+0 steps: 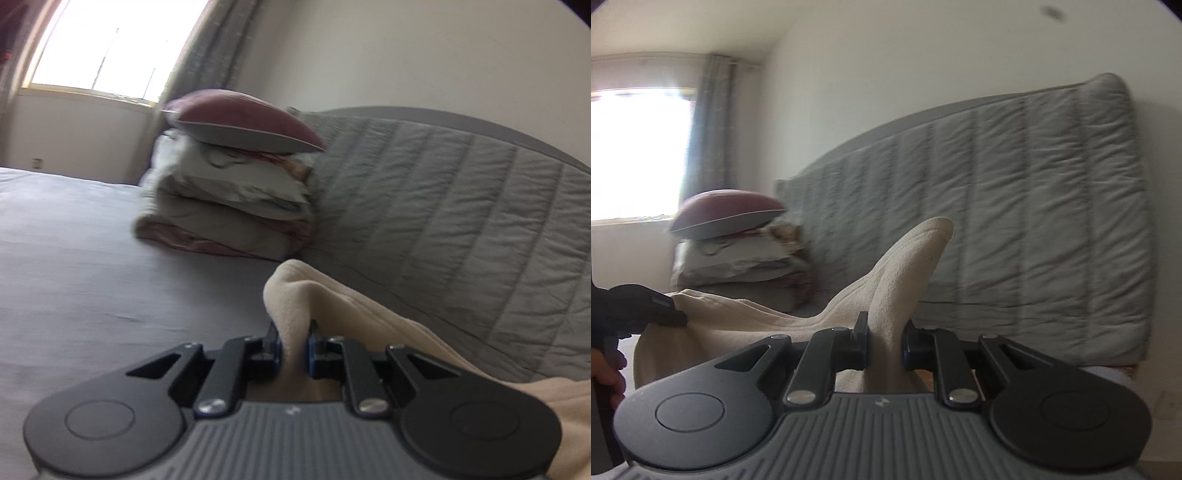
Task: Fold clothes
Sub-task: 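Carry the folded beige shirt with both grippers toward the headboard, then lower the shirt onto the bed by the headboard and open both grippers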
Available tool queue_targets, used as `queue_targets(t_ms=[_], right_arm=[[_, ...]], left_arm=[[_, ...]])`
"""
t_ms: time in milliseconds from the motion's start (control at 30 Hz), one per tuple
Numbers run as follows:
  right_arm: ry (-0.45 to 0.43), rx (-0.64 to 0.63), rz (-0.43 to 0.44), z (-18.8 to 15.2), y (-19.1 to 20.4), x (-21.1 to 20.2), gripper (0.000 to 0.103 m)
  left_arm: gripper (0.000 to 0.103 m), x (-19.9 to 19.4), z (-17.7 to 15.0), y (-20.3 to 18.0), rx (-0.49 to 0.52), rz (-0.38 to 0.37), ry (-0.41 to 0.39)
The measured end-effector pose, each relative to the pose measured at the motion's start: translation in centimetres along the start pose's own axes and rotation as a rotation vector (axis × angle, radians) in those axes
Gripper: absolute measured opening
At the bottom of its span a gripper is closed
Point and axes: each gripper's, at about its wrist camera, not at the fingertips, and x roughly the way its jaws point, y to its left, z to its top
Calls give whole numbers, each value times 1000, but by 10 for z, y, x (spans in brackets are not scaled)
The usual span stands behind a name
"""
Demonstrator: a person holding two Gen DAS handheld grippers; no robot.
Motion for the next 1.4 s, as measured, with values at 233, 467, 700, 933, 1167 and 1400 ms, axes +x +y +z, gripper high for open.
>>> queue_targets(t_ms=[233,467,700,933,1167,1400], right_arm=[[-25,21,-143,-1,-33,1,17],[-6,36,-274,-7,-68,14,17],[107,74,-397,-30,-117,47,17],[204,72,-469,-49,-139,69,17],[293,42,-556,-64,-150,85,33],[214,10,-680,-57,-150,76,41]], left_arm=[[13,51,-2,-68,44,-124,47],[13,96,-12,-131,145,-226,124],[14,144,-35,-188,235,-306,201],[15,188,-67,-217,285,-348,265],[29,219,-78,-217,266,-305,330],[37,214,-54,-195,238,-167,250]])
